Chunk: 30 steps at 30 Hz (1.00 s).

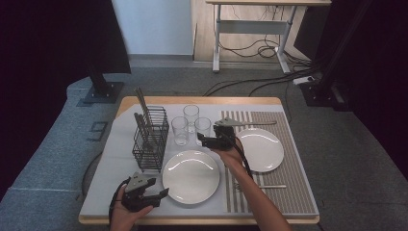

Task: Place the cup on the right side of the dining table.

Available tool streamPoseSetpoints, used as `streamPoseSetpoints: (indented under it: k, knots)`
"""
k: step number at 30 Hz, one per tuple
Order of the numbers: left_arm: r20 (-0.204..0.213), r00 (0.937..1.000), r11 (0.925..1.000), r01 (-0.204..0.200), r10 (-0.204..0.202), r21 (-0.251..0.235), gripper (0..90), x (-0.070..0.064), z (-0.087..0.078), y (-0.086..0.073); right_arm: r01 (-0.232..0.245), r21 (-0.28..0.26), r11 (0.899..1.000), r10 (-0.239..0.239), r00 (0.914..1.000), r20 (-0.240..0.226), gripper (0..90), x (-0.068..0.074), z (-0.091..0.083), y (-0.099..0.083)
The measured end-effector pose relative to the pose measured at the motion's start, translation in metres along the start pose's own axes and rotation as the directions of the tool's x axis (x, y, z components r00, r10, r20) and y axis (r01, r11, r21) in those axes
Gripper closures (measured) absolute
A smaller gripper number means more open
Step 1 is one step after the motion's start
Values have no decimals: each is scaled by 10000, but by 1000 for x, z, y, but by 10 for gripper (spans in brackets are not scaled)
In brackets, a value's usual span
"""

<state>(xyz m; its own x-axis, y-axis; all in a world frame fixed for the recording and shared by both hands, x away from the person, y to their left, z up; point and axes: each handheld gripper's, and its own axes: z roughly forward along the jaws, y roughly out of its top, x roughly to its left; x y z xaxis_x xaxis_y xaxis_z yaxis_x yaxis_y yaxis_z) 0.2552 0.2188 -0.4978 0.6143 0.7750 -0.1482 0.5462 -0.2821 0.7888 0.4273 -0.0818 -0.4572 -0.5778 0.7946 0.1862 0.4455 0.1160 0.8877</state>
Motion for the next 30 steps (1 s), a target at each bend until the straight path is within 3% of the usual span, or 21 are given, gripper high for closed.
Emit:
streamPoseSetpoints:
  k: [26,30]
  knots:
    - [56,10000,10000,-21,21,42,318,-1,1,0,-149,562,9983,118,9984,552,177,-9,34,-1]
    - [55,10000,10000,10,-10,24,318,0,0,0,-5,627,9980,-34,9981,623,185,-8,39,-1]
